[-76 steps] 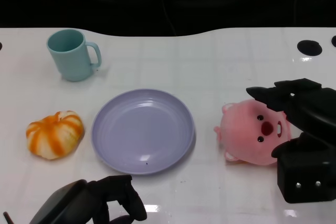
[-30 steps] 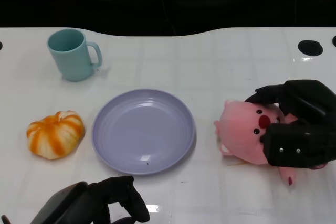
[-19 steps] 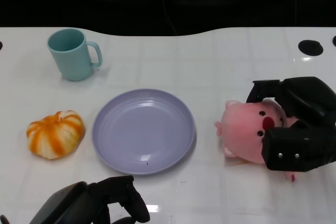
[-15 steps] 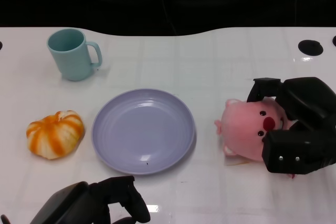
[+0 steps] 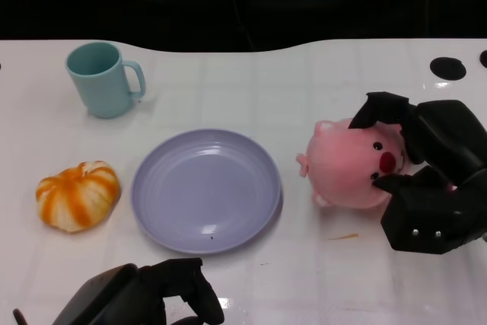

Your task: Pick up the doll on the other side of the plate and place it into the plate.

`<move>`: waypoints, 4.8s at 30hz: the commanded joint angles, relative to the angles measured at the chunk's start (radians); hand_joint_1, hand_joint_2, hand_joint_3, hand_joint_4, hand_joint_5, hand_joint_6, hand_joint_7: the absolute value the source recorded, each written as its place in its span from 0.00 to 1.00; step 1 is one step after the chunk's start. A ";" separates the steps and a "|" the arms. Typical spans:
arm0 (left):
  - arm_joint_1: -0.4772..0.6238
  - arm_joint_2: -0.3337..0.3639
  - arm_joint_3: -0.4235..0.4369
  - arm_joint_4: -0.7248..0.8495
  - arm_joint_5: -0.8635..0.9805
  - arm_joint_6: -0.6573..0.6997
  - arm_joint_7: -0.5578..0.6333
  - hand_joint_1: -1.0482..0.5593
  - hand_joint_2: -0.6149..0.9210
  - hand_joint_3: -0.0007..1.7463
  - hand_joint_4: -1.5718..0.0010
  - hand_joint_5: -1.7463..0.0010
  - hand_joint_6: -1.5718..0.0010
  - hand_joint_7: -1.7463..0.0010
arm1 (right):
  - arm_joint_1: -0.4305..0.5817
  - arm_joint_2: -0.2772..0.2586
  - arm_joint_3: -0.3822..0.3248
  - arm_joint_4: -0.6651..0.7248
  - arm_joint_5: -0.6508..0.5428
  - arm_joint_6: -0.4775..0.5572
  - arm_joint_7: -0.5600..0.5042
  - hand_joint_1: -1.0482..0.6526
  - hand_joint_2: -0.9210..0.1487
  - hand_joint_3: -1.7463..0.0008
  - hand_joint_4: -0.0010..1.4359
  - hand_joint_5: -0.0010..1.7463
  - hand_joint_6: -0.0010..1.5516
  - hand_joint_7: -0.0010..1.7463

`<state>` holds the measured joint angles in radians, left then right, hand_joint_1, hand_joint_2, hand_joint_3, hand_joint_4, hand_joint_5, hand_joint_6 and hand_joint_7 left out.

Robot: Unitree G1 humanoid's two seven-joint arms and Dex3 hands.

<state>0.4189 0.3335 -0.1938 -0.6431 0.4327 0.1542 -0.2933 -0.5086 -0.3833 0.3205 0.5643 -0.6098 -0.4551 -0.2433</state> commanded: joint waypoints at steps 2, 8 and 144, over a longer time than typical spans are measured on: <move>-0.002 -0.003 -0.001 0.016 -0.002 -0.012 0.011 0.50 0.95 0.31 0.60 0.03 0.55 0.39 | -0.009 0.013 -0.025 -0.041 0.028 0.004 0.011 0.53 0.63 0.14 0.68 1.00 0.48 1.00; -0.007 -0.005 -0.008 0.023 0.005 -0.013 0.008 0.50 0.96 0.29 0.60 0.03 0.55 0.40 | -0.049 0.074 -0.022 -0.066 0.038 0.013 0.016 0.54 0.64 0.13 0.68 1.00 0.48 1.00; 0.006 -0.002 0.061 0.123 -0.008 -0.148 0.031 0.48 1.00 0.25 0.61 0.02 0.56 0.37 | 0.529 0.043 -0.209 -0.602 0.400 0.139 0.553 0.60 0.59 0.18 0.62 1.00 0.50 0.89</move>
<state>0.4186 0.3192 -0.1457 -0.5247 0.4340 0.0144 -0.2705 0.0297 -0.3244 0.1136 -0.0314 -0.2051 -0.3216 0.3143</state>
